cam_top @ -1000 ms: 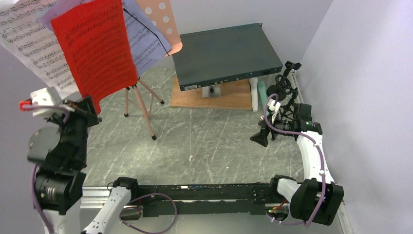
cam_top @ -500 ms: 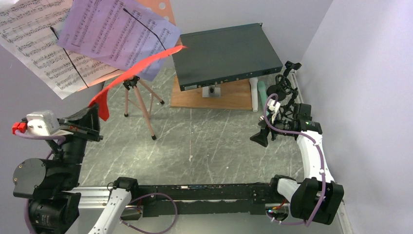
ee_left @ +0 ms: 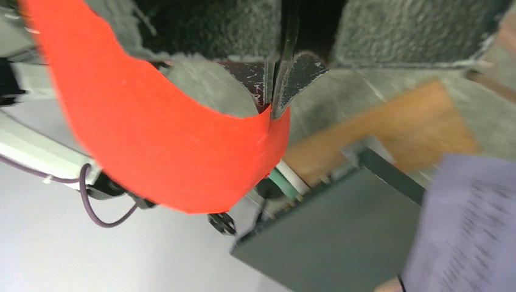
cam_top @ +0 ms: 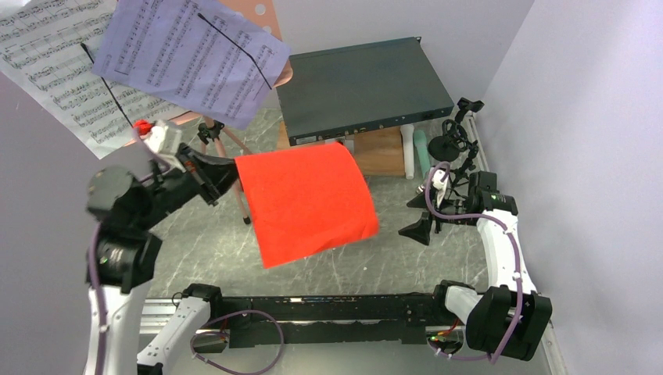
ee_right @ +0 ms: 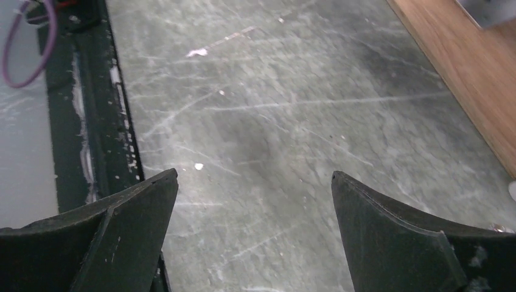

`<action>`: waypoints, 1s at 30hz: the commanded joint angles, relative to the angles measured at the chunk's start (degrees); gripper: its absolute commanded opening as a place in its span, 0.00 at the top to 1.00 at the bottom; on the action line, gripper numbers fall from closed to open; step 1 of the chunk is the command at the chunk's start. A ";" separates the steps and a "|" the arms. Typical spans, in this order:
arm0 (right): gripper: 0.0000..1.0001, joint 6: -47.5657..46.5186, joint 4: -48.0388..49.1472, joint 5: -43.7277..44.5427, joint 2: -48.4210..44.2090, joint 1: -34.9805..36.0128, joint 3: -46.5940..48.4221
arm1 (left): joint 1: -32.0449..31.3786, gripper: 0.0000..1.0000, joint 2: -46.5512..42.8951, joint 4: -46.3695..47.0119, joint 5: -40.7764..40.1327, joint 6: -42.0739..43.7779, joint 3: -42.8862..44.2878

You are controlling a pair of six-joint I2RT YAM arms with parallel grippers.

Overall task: Pack up the instrument practice props
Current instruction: Pick up the sheet music from the music stand.

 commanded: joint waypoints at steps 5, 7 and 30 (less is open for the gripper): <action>0.00 -23.29 -21.60 -16.23 0.93 0.37 9.64 | -1.18 1.00 1.05 18.72 12.14 -20.26 -17.46; 0.00 -27.22 -26.52 -17.41 2.86 1.02 12.93 | -4.17 1.00 1.87 19.11 9.88 -21.28 -19.37; 0.00 -15.87 -0.79 2.11 -2.55 9.87 -0.35 | -35.71 1.00 18.22 18.29 -19.70 -27.86 -24.49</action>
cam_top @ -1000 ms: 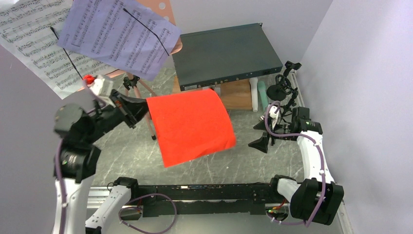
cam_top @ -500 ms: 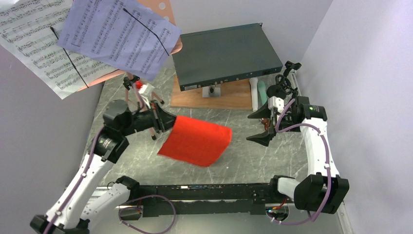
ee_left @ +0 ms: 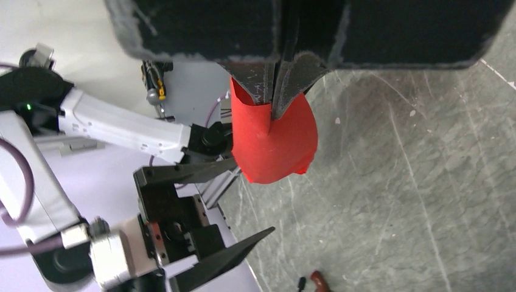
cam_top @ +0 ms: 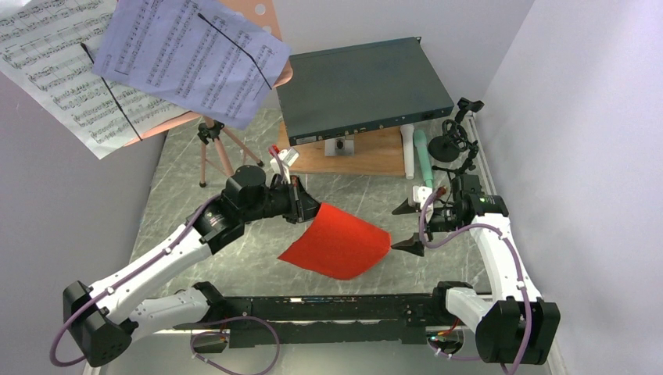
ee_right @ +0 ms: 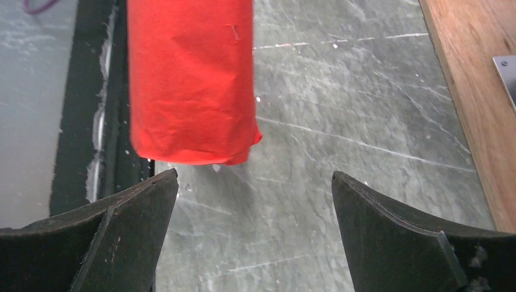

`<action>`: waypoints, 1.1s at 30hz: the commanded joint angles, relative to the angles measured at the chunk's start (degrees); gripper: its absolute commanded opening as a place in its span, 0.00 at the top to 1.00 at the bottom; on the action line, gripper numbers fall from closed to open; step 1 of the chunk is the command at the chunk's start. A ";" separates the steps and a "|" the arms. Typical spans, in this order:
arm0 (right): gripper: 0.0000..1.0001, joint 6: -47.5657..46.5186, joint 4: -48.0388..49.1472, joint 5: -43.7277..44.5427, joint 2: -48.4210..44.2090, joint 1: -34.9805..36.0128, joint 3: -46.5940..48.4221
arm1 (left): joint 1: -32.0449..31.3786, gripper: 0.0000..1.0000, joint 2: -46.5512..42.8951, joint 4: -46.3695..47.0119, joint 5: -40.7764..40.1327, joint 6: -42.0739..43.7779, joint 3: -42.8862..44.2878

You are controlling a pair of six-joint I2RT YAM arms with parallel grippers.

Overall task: Pack up the instrument practice props
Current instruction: Pick up the sheet music from the music stand.

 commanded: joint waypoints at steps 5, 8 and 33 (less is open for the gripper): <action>0.00 2.51 11.51 6.13 -0.97 0.95 -2.51 | -0.14 1.00 1.80 5.27 -4.84 -11.02 -4.31; 0.00 7.00 16.26 6.13 -1.44 2.63 -3.06 | -0.14 1.00 3.28 10.06 -2.03 -13.49 -6.72; 0.08 42.40 37.96 -2.26 -1.91 4.81 -3.94 | 1.50 1.00 15.13 13.49 8.99 -15.53 -10.79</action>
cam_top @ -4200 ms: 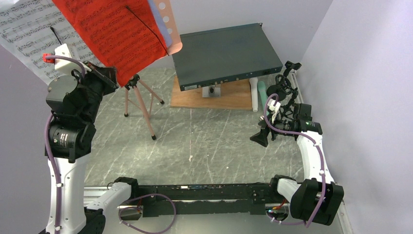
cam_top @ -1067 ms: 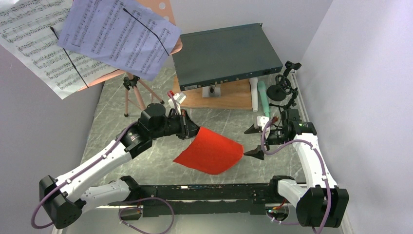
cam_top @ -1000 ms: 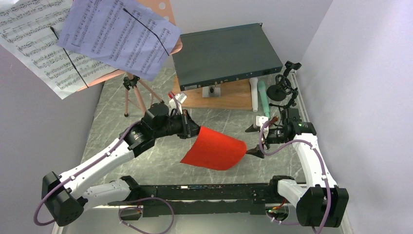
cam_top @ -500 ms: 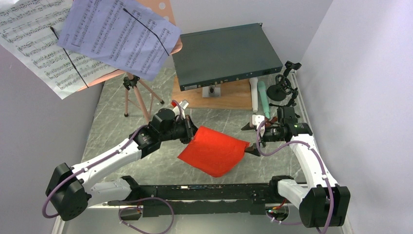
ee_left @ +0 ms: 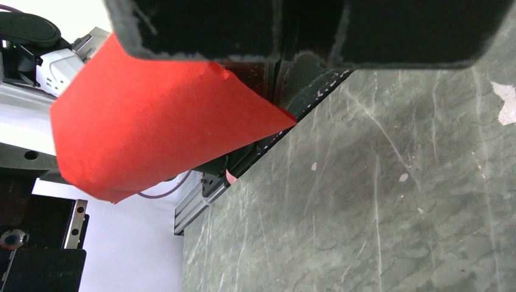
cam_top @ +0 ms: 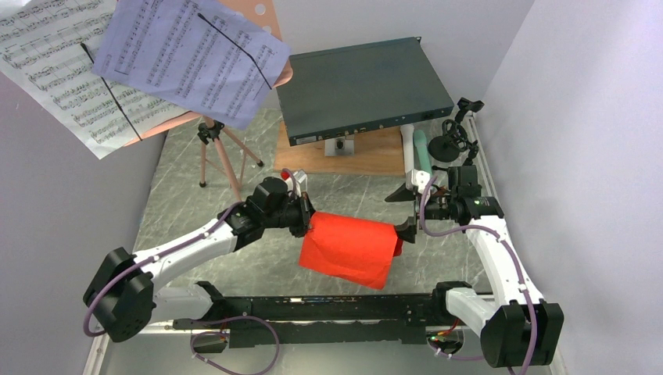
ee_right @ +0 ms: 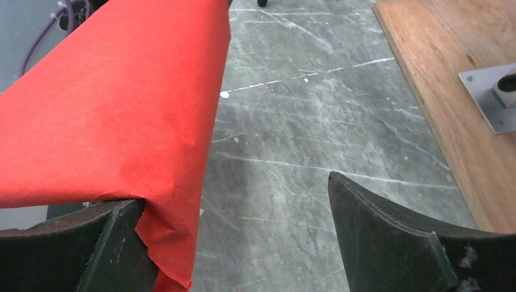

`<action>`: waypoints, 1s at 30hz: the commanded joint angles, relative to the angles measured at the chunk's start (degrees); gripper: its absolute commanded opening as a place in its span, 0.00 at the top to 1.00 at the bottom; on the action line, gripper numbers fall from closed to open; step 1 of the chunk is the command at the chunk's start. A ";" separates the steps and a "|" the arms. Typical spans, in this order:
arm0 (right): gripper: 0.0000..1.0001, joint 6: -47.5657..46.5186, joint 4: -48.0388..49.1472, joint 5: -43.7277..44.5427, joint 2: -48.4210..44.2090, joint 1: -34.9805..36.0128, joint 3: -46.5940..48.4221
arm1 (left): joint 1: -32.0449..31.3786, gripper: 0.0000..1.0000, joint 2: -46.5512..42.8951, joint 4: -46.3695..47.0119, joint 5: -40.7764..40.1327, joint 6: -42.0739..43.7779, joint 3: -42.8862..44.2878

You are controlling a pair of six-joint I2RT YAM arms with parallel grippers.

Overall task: Pack up the instrument practice props
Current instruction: Pick up the sheet music from the music stand.

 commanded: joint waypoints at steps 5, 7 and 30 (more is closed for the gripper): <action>0.20 18.50 16.78 2.31 -0.06 0.11 -3.25 | 0.01 1.00 4.44 6.66 8.15 -0.64 0.42; 0.24 19.74 17.46 2.78 0.03 0.07 -3.07 | 0.01 1.00 5.02 6.61 8.44 -0.57 0.38; 1.00 21.50 15.28 8.87 1.88 -7.48 -1.69 | 0.38 0.61 2.63 2.42 3.66 3.49 -0.44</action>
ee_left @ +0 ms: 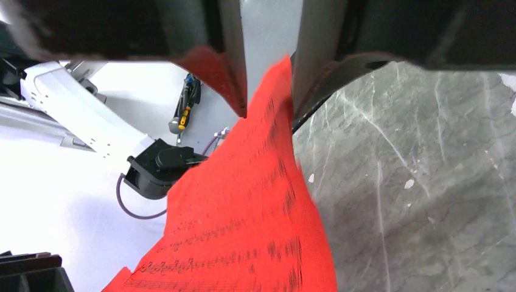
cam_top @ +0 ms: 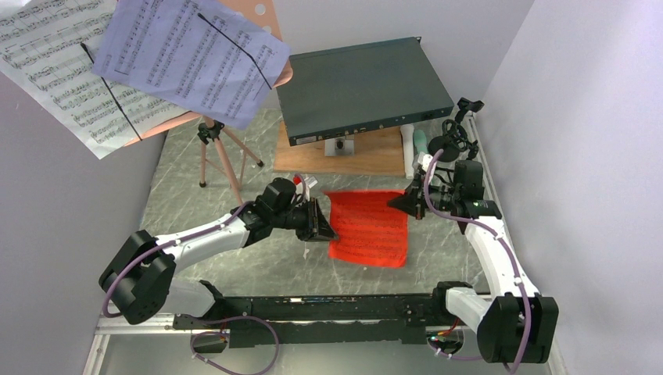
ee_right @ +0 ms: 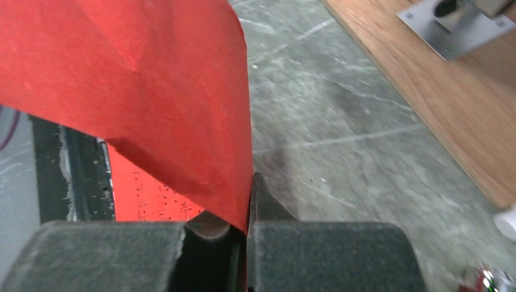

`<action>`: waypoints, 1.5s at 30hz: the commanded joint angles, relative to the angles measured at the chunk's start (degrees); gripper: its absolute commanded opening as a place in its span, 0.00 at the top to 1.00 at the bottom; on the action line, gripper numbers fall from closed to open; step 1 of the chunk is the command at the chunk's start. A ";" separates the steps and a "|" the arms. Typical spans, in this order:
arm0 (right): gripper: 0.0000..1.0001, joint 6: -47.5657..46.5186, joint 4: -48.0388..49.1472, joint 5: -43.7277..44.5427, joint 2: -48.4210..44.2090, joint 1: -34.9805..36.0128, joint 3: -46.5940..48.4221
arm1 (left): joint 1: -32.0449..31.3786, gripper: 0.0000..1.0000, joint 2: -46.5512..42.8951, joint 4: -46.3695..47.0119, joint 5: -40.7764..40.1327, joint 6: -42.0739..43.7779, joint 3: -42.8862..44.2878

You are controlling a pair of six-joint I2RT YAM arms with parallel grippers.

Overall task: Pack up the instrument practice props
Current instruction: Pick up the sheet music from the music stand, then place the sheet music at the center of the board.

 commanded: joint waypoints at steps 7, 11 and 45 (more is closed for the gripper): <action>1.00 -7.60 -5.18 10.76 3.10 -7.87 2.38 | 0.87 0.32 -8.33 -7.97 -7.80 9.77 0.11; 1.00 -10.91 -1.17 21.73 2.47 -7.80 1.38 | 0.82 0.24 -10.90 -10.69 -9.02 14.57 1.33; 0.22 -9.32 13.91 58.97 8.67 9.09 1.48 | -0.01 0.04 -37.15 -23.42 -13.73 37.42 11.42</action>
